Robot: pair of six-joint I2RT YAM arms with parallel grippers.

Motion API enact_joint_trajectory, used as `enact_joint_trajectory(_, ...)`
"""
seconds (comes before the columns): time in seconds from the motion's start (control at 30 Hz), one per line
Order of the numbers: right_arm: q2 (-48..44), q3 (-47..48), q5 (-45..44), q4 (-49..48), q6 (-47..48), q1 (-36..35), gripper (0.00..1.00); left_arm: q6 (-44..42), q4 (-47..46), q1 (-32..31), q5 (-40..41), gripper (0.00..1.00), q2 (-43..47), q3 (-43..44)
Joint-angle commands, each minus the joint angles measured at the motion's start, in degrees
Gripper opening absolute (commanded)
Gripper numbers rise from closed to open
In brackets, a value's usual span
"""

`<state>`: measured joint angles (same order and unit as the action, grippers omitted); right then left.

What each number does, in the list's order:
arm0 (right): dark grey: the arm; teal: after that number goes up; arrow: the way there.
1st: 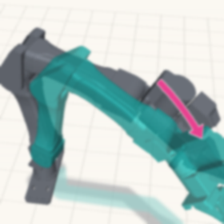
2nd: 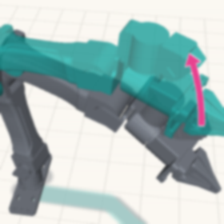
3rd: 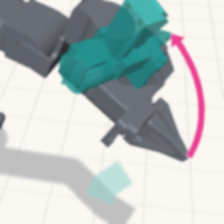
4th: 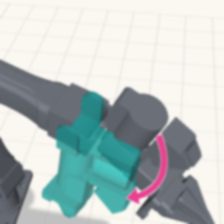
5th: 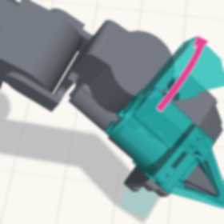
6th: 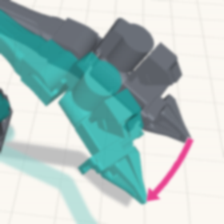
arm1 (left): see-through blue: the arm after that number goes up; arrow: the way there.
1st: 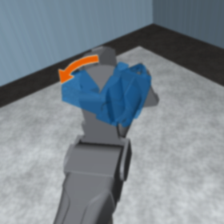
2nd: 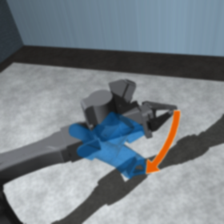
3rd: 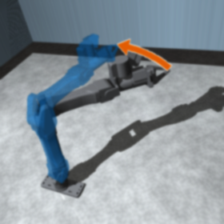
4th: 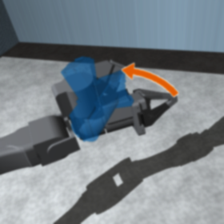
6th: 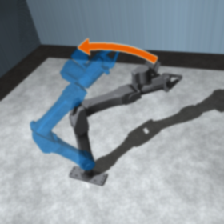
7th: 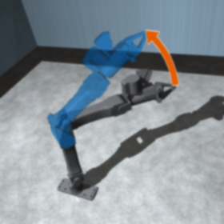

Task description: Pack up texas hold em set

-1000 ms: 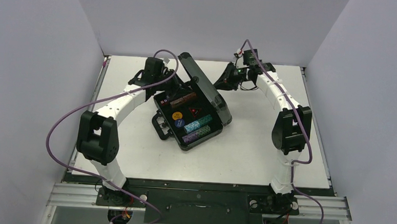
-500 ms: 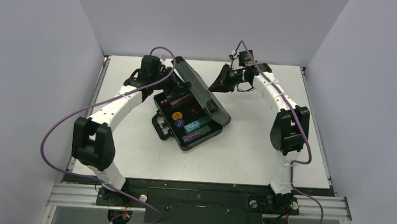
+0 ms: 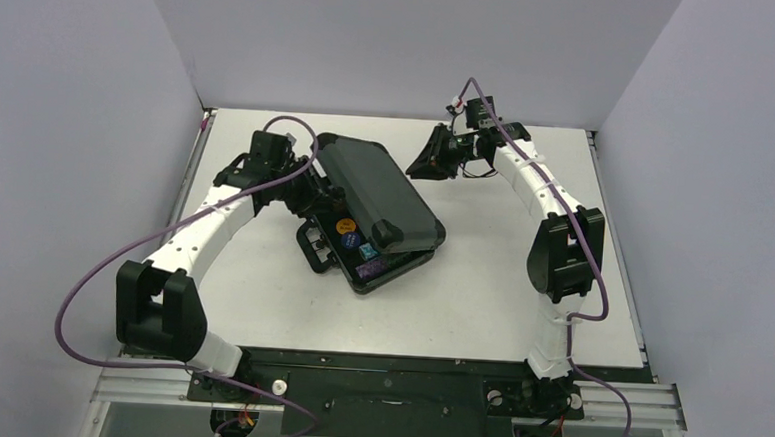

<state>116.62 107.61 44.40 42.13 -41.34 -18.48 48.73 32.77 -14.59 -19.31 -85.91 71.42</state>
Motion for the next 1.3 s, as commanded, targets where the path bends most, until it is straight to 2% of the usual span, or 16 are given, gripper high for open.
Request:
enact_joint_trajectory(0.0,-1.21,2.34,0.86,-0.62,0.51,-0.65,0.16,-1.98,0.87,1.76,0.43,0.36,4.2,-3.5)
enact_joint_trajectory(0.2,-1.27,2.34,0.86,-0.56,0.59,-1.12,0.18,-5.95,5.29,6.21,1.78,0.38,8.66,-4.6)
enact_joint_trajectory(0.27,-1.22,2.4,0.86,-0.65,0.54,-1.46,0.18,-7.59,6.96,8.26,2.27,0.42,10.16,-5.04)
enact_joint_trajectory(0.4,-0.79,2.7,0.95,-0.71,0.4,-2.15,0.18,-9.94,10.35,9.66,5.22,0.53,13.08,-5.59)
enact_joint_trajectory(0.53,-0.24,3.34,0.95,-0.68,0.12,-2.98,0.18,-10.56,12.55,9.88,9.05,0.68,15.14,-6.82)
enact_joint_trajectory(0.83,1.48,5.24,1.08,-0.18,0.05,-6.18,0.18,-8.66,16.17,11.72,16.71,0.96,18.53,-12.23)
enact_joint_trajectory(0.9,1.81,5.5,1.3,-0.18,0.02,-7.18,0.17,-8.06,15.93,12.37,16.33,0.97,18.87,-14.2)
enact_joint_trajectory(1.27,5.79,5.94,2.48,-3.39,-0.33,-13.92,0.17,-7.85,11.13,13.66,12.33,0.89,19.43,-20.85)
